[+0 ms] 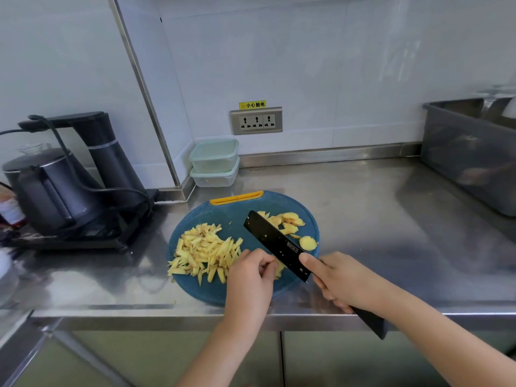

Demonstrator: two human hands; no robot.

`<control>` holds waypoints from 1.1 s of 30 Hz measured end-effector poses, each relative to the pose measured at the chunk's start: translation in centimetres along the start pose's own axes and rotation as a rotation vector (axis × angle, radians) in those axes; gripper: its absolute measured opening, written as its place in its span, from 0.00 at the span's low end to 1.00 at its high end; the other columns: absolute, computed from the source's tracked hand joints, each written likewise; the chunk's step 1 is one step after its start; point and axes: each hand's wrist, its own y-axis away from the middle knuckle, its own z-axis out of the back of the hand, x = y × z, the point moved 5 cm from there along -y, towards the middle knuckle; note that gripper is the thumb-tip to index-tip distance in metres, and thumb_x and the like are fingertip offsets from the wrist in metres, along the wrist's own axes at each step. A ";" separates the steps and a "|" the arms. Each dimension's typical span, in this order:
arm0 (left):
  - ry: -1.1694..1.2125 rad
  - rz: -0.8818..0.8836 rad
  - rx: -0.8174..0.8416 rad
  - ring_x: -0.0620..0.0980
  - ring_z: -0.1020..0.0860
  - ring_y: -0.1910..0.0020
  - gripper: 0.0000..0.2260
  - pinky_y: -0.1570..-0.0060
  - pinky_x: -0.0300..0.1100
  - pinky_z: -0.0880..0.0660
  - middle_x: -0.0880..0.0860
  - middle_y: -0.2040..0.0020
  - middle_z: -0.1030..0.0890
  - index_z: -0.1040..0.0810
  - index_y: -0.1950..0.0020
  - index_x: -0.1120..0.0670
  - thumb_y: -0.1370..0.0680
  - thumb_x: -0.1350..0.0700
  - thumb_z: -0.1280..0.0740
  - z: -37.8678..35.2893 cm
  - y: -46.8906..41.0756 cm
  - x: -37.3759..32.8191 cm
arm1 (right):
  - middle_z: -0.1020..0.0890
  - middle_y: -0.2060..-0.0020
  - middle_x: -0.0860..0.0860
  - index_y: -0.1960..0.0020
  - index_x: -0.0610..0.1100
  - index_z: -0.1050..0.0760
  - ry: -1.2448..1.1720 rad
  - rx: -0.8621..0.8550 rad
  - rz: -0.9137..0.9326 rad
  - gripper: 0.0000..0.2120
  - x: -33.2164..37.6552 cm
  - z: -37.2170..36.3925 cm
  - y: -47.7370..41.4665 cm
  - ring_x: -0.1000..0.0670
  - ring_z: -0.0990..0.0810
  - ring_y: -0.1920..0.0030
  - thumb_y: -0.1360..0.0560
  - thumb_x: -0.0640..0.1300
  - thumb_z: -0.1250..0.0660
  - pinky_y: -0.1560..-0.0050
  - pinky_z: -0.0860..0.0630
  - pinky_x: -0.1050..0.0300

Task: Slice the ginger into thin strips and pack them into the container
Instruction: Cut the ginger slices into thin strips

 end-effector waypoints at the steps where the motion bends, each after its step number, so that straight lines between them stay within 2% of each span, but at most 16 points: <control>1: 0.005 0.002 -0.003 0.42 0.24 0.62 0.02 0.59 0.39 0.24 0.45 0.61 0.24 0.19 0.57 0.52 0.26 0.59 0.29 0.0 0.0 0.0 | 0.32 0.78 0.51 0.66 0.46 0.34 0.017 0.004 0.005 0.24 0.1 0.1 0.2 0.56 0.34 0.81 0.19 0.60 0.49 0.77 0.35 0.64; 5: 0.009 0.005 -0.016 0.42 0.24 0.62 0.03 0.59 0.39 0.25 0.45 0.62 0.24 0.19 0.59 0.52 0.26 0.59 0.29 0.1 0.1 -0.1 | 0.32 0.76 0.50 0.64 0.46 0.34 0.130 0.030 0.020 0.22 0.6 -0.1 0.7 0.55 0.34 0.82 0.19 0.58 0.49 0.77 0.34 0.62; 12: -0.003 -0.006 -0.007 0.41 0.25 0.63 0.04 0.62 0.32 0.27 0.43 0.63 0.24 0.20 0.60 0.51 0.26 0.59 0.29 0.3 0.1 -0.3 | 0.31 0.77 0.50 0.64 0.45 0.34 0.109 0.046 -0.014 0.22 0.9 -0.4 0.7 0.54 0.33 0.81 0.19 0.59 0.48 0.74 0.31 0.60; 15: 0.008 -0.007 0.001 0.40 0.24 0.64 0.05 0.62 0.30 0.28 0.43 0.64 0.24 0.20 0.61 0.51 0.26 0.60 0.29 0.4 0.0 -0.3 | 0.28 0.75 0.49 0.63 0.47 0.34 0.232 0.043 0.002 0.21 1.3 -0.6 0.3 0.52 0.29 0.79 0.18 0.58 0.49 0.71 0.27 0.57; 16: 0.007 -0.008 0.000 0.40 0.24 0.64 0.05 0.62 0.30 0.28 0.43 0.64 0.24 0.20 0.61 0.51 0.26 0.60 0.28 0.4 -0.1 -0.2 | 0.28 0.73 0.48 0.60 0.47 0.31 0.262 0.041 0.010 0.20 1.5 -0.7 0.1 0.51 0.29 0.77 0.18 0.57 0.50 0.71 0.27 0.57; 18: 0.007 -0.006 0.000 0.41 0.24 0.64 0.05 0.62 0.32 0.27 0.43 0.64 0.23 0.19 0.61 0.52 0.26 0.60 0.28 0.3 -0.1 -0.1 | 0.30 0.68 0.49 0.42 0.45 0.28 0.289 -0.019 0.023 0.16 1.8 -0.8 -0.4 0.52 0.31 0.73 0.16 0.52 0.52 0.73 0.31 0.58; 19: 0.010 -0.003 0.001 0.41 0.24 0.64 0.05 0.62 0.33 0.27 0.44 0.64 0.23 0.19 0.61 0.52 0.26 0.60 0.28 0.3 -0.1 -0.1 | 0.34 0.66 0.50 0.33 0.45 0.33 0.297 -0.057 0.029 0.17 2.2 -1.0 -0.3 0.53 0.33 0.71 0.16 0.49 0.53 0.73 0.36 0.59; 20: 0.013 -0.001 0.005 0.42 0.24 0.64 0.05 0.61 0.34 0.26 0.44 0.64 0.23 0.19 0.61 0.52 0.27 0.60 0.28 0.2 -0.1 0.0 | 0.37 0.66 0.50 0.28 0.46 0.39 0.343 -0.080 0.052 0.18 2.7 -1.3 -0.4 0.53 0.35 0.71 0.16 0.46 0.54 0.74 0.39 0.59; 22: 0.012 -0.010 0.021 0.42 0.24 0.63 0.05 0.61 0.35 0.26 0.46 0.63 0.22 0.19 0.61 0.53 0.27 0.60 0.28 0.2 -0.1 0.0 | 0.39 0.66 0.49 0.28 0.46 0.39 0.486 -0.112 0.078 0.17 3.6 -2.1 -0.8 0.50 0.32 0.69 0.16 0.44 0.53 0.73 0.39 0.59; 25: 0.012 -0.022 0.049 0.42 0.24 0.62 0.04 0.59 0.33 0.27 0.46 0.62 0.21 0.18 0.58 0.53 0.26 0.61 0.29 0.5 0.0 0.0 | 0.40 0.66 0.47 0.26 0.43 0.43 0.395 -0.072 -0.043 0.19 3.7 -2.7 -1.7 0.49 0.32 0.69 0.17 0.38 0.51 0.72 0.34 0.57; 27: 0.027 -0.009 0.063 0.42 0.23 0.61 0.04 0.58 0.33 0.27 0.47 0.60 0.21 0.17 0.55 0.53 0.26 0.62 0.30 0.6 0.1 0.3 | 0.35 0.66 0.47 0.29 0.43 0.39 0.229 -0.036 -0.129 0.18 3.0 -2.5 -2.1 0.48 0.28 0.69 0.18 0.38 0.46 0.69 0.26 0.53; 28: 0.034 0.000 0.067 0.42 0.23 0.60 0.05 0.57 0.32 0.27 0.47 0.59 0.21 0.17 0.54 0.53 0.25 0.62 0.30 0.6 0.2 0.3 | 0.32 0.68 0.47 0.36 0.41 0.33 0.121 -0.014 -0.150 0.12 2.5 -2.1 -2.2 0.49 0.27 0.71 0.18 0.42 0.44 0.69 0.24 0.53; 29: 0.041 0.005 0.064 0.41 0.23 0.61 0.05 0.58 0.31 0.27 0.47 0.59 0.21 0.17 0.54 0.52 0.25 0.62 0.30 0.6 0.2 0.3 | 0.30 0.70 0.47 0.46 0.40 0.30 0.058 0.015 -0.150 0.12 2.4 -1.7 -1.7 0.50 0.28 0.74 0.18 0.49 0.44 0.72 0.26 0.55; 30: 0.045 0.008 0.056 0.41 0.23 0.61 0.05 0.58 0.30 0.27 0.47 0.59 0.21 0.17 0.54 0.52 0.25 0.62 0.30 0.6 0.2 0.3 | 0.30 0.73 0.48 0.55 0.40 0.30 -0.015 0.022 -0.163 0.18 2.3 -1.3 -1.1 0.51 0.31 0.78 0.18 0.54 0.45 0.76 0.29 0.59; 31: 0.045 0.009 0.047 0.41 0.23 0.61 0.05 0.58 0.31 0.27 0.47 0.59 0.21 0.17 0.54 0.52 0.25 0.62 0.30 0.6 0.2 0.3 | 0.31 0.75 0.49 0.60 0.41 0.32 -0.084 0.032 -0.175 0.21 2.1 -1.2 -0.6 0.52 0.34 0.80 0.19 0.57 0.45 0.78 0.32 0.62; 33: 0.045 0.013 0.039 0.42 0.23 0.60 0.04 0.57 0.33 0.26 0.47 0.59 0.21 0.17 0.54 0.53 0.26 0.61 0.29 0.5 0.3 0.3 | 0.33 0.77 0.50 0.63 0.43 0.34 -0.104 0.045 -0.150 0.22 2.1 -1.0 0.2 0.53 0.36 0.81 0.19 0.59 0.45 0.79 0.35 0.64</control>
